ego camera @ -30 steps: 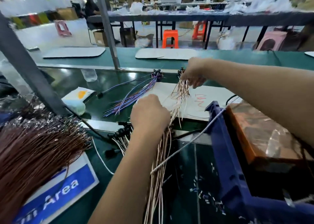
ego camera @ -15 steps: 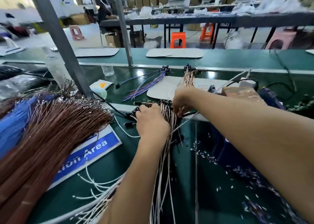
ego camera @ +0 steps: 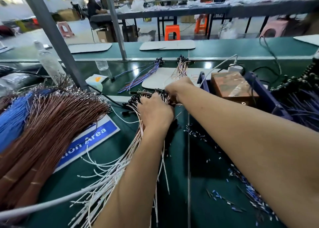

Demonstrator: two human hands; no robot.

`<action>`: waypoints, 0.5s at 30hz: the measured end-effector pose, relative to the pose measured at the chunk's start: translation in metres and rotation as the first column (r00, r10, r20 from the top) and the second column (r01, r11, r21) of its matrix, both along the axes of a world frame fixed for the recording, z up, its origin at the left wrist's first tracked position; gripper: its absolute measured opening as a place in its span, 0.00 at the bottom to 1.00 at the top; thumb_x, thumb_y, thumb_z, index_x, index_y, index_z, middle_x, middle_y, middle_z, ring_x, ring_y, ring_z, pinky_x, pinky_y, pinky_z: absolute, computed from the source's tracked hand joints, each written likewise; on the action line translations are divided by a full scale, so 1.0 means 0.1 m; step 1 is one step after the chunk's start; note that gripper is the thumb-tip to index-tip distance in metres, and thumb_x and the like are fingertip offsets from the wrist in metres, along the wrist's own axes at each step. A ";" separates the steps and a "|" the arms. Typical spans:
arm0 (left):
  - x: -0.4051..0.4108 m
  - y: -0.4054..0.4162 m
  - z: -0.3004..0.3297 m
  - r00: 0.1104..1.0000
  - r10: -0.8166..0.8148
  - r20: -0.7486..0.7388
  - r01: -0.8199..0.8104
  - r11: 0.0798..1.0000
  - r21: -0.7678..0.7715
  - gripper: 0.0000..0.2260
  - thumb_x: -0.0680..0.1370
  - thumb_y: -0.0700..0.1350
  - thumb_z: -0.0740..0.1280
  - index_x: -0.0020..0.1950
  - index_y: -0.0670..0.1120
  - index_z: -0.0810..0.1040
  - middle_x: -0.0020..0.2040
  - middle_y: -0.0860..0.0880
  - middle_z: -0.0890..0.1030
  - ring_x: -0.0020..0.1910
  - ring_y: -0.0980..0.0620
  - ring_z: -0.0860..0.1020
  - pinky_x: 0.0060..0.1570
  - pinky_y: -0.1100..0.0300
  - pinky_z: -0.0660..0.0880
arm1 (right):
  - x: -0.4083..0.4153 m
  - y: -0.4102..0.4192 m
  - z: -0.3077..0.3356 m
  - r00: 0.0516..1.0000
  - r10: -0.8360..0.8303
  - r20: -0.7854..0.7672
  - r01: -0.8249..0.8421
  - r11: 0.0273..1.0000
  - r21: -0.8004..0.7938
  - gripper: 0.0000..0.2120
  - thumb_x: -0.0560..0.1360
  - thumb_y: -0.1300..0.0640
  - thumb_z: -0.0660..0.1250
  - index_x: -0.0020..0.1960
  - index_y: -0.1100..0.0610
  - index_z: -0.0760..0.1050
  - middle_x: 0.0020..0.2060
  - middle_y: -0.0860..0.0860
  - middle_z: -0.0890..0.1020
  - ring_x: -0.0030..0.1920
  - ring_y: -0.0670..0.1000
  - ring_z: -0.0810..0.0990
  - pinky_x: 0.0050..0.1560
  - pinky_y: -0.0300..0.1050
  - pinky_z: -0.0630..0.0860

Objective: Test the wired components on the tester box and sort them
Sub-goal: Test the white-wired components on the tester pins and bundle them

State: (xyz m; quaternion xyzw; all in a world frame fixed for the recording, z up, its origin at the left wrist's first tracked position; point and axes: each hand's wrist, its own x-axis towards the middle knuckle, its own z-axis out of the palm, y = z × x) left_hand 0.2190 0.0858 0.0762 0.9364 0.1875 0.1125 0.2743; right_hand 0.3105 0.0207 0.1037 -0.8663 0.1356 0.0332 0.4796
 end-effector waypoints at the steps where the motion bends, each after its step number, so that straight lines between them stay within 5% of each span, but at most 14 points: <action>1: 0.02 0.00 0.03 0.999 -0.007 0.042 0.010 0.997 -0.072 0.14 0.82 0.46 0.63 0.65 0.42 0.78 0.65 0.37 0.77 0.64 0.37 0.74 0.65 0.49 0.69 | -0.02 0.00 0.05 0.997 -0.058 0.042 0.056 0.997 0.048 0.13 0.72 0.60 0.77 0.50 0.65 0.77 0.49 0.56 0.85 0.46 0.53 0.86 0.48 0.47 0.85; 4: 0.04 -0.06 0.22 0.974 0.037 0.223 0.076 0.875 -0.477 0.14 0.86 0.48 0.59 0.58 0.41 0.79 0.60 0.38 0.82 0.61 0.36 0.78 0.57 0.50 0.72 | -0.17 -0.06 0.24 0.948 -0.062 0.313 0.026 0.993 0.119 0.13 0.71 0.58 0.77 0.53 0.61 0.83 0.46 0.53 0.85 0.47 0.53 0.85 0.52 0.50 0.84; 6: -0.02 -0.11 0.45 0.958 0.089 0.273 0.156 0.637 -0.755 0.22 0.87 0.55 0.55 0.59 0.41 0.82 0.61 0.36 0.82 0.59 0.37 0.80 0.58 0.47 0.75 | -0.35 -0.11 0.41 0.879 0.057 0.474 -0.106 0.991 0.078 0.14 0.73 0.58 0.76 0.57 0.60 0.83 0.46 0.53 0.86 0.46 0.51 0.83 0.54 0.47 0.82; 9: -0.15 -0.11 0.79 0.951 0.019 0.310 0.286 0.333 -0.898 0.29 0.86 0.62 0.53 0.47 0.48 0.88 0.52 0.45 0.88 0.52 0.45 0.86 0.55 0.50 0.81 | -0.69 -0.24 0.63 0.745 0.201 0.636 -0.296 0.954 0.045 0.17 0.76 0.59 0.74 0.64 0.60 0.79 0.41 0.50 0.83 0.42 0.50 0.84 0.47 0.48 0.83; 12: -0.31 -0.16 1.04 0.893 -0.100 0.439 0.448 0.291 -0.845 0.21 0.87 0.55 0.57 0.51 0.46 0.85 0.52 0.44 0.88 0.52 0.46 0.86 0.59 0.46 0.82 | -1.00 -0.44 0.75 0.657 0.271 0.703 -0.423 0.905 0.046 0.15 0.78 0.64 0.70 0.64 0.61 0.75 0.43 0.53 0.84 0.43 0.52 0.85 0.45 0.48 0.83; 15: -0.45 -0.31 1.21 0.847 -0.111 0.520 0.522 0.354 -0.776 0.14 0.87 0.44 0.59 0.54 0.41 0.83 0.46 0.46 0.87 0.43 0.51 0.85 0.43 0.55 0.83 | -1.26 -0.64 0.85 0.604 0.275 0.748 -0.482 0.874 0.068 0.15 0.78 0.71 0.65 0.64 0.65 0.71 0.51 0.60 0.82 0.52 0.57 0.83 0.52 0.52 0.83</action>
